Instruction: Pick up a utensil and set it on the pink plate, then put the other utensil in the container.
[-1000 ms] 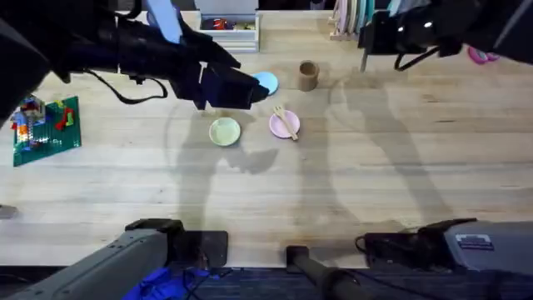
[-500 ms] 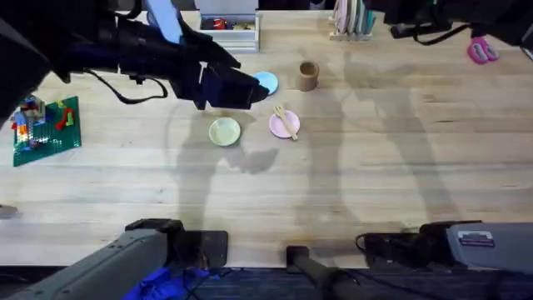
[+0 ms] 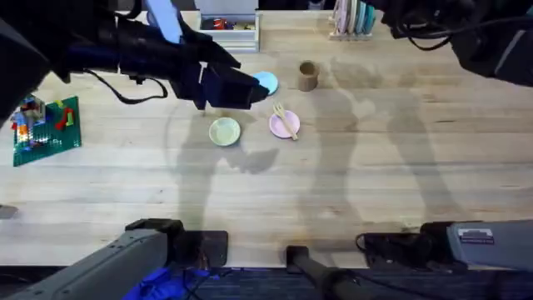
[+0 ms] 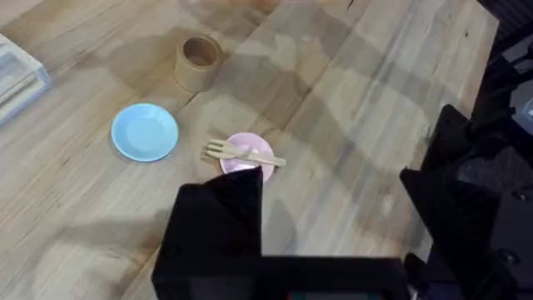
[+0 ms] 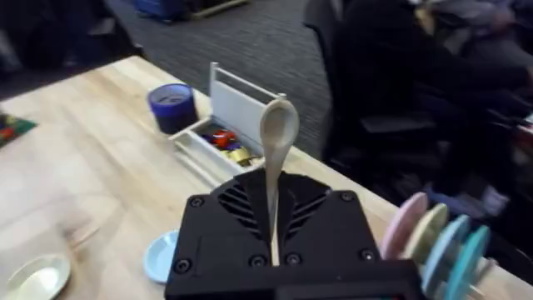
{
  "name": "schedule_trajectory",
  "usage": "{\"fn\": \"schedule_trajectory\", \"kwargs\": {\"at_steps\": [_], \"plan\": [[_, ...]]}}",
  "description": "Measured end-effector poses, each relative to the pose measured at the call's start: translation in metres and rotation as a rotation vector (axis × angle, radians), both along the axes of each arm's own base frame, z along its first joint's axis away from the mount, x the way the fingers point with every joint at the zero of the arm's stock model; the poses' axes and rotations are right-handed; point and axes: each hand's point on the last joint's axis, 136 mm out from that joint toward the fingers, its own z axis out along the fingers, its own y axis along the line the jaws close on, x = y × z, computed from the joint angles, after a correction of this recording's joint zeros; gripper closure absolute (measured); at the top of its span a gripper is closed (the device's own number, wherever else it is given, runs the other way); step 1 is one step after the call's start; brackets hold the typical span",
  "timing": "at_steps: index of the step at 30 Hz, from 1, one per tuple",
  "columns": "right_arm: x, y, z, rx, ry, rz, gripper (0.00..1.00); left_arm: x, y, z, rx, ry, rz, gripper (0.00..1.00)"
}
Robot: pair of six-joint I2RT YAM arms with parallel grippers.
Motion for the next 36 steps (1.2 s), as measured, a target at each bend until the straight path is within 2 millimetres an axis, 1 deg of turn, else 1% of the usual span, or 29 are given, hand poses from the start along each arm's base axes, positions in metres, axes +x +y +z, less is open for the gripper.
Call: {"fn": "schedule_trajectory", "kwargs": {"at_steps": [4,10,18,28,33,36], "plan": [[-0.001,0.003,-0.013,0.015,0.004,0.093,0.968,0.0,0.0,0.0,0.0,0.0,0.0,0.009],[-0.003,0.015,-0.035,0.031,-0.002,0.219,0.968,0.0,0.0,0.0,0.0,0.0,0.0,0.009],[-0.002,0.021,-0.058,0.043,0.016,0.287,0.968,0.0,0.0,0.0,0.0,0.0,0.0,0.009],[-0.003,0.025,-0.062,0.041,-0.016,0.321,0.968,0.001,0.0,0.0,0.002,-0.007,0.001,0.009],[-0.003,0.036,-0.072,0.043,-0.007,0.345,0.968,0.009,0.005,-0.003,0.044,-0.035,0.024,0.009],[-0.004,0.044,-0.073,0.04,-0.024,0.364,0.968,0.014,0.01,-0.007,0.082,-0.047,0.045,0.009]]}}
